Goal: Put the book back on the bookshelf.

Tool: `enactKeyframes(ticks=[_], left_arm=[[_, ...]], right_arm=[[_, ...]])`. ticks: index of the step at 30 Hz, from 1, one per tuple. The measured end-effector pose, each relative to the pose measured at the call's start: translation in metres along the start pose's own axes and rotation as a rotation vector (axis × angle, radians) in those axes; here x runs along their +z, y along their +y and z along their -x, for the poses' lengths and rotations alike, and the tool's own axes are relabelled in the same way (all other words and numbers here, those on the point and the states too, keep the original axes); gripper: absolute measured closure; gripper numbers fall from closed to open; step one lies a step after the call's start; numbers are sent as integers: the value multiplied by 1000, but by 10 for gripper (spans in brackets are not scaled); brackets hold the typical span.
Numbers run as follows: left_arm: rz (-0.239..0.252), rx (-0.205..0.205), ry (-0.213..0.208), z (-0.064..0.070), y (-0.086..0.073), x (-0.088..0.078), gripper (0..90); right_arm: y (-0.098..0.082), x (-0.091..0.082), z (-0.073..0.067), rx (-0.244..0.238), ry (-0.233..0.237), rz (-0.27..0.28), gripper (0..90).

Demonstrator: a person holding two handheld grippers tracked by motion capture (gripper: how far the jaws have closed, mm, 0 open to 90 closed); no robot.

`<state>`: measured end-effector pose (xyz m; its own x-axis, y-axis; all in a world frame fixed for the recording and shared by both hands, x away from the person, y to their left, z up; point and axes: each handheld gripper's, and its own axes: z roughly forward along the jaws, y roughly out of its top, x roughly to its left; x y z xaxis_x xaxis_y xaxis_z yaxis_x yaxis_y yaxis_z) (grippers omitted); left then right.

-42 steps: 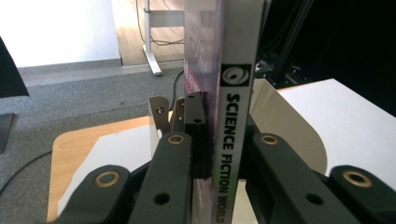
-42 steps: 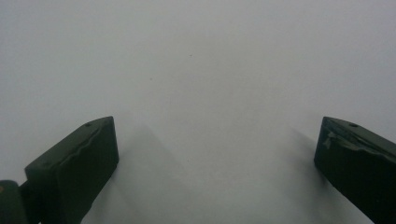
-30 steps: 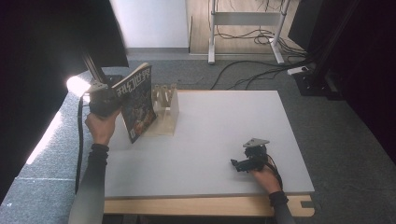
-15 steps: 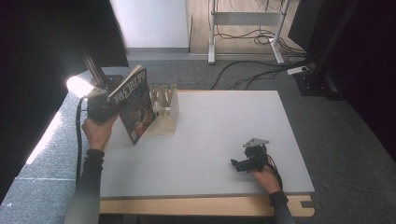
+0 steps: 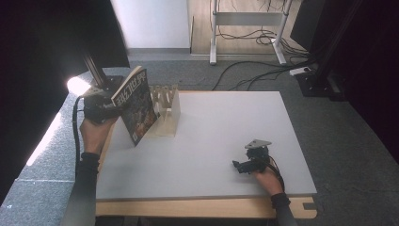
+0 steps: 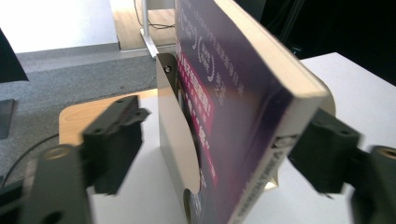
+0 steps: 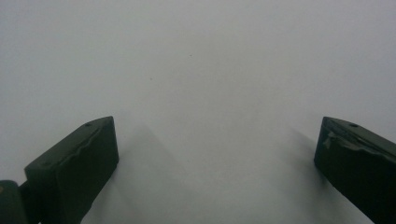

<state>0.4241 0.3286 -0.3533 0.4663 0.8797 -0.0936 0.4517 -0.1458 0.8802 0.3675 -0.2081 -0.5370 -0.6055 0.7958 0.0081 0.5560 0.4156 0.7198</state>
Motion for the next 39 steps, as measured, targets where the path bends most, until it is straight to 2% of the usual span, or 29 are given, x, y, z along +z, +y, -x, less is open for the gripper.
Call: enactKeyframes(ticks=[3,9,14,18,25,28,32,34,39], left_arm=[[-9,10,-2,2,0,-4,122],[-16,27,-12,7,-2,-14,57],[-33,55,-13,12,-7,-23,28],[-50,100,-2,19,-13,-28,0],[-48,114,-27,31,-25,-40,0],[-47,123,-47,40,-33,-44,0],[-55,145,-94,51,-45,-43,0],[-60,158,-116,56,-51,-40,0],[-91,185,-186,74,-74,-19,0]], right_arm=[[0,0,0,0,0,-1,0],[0,0,0,0,0,-1,0],[0,0,0,-1,0,-1,0],[0,0,0,-3,0,-1,0],[0,0,0,-1,0,-2,0],[0,0,0,-2,0,-1,0],[0,0,0,-2,-1,-2,0],[0,0,0,-2,-1,-2,0],[0,0,0,0,-1,-3,0]])
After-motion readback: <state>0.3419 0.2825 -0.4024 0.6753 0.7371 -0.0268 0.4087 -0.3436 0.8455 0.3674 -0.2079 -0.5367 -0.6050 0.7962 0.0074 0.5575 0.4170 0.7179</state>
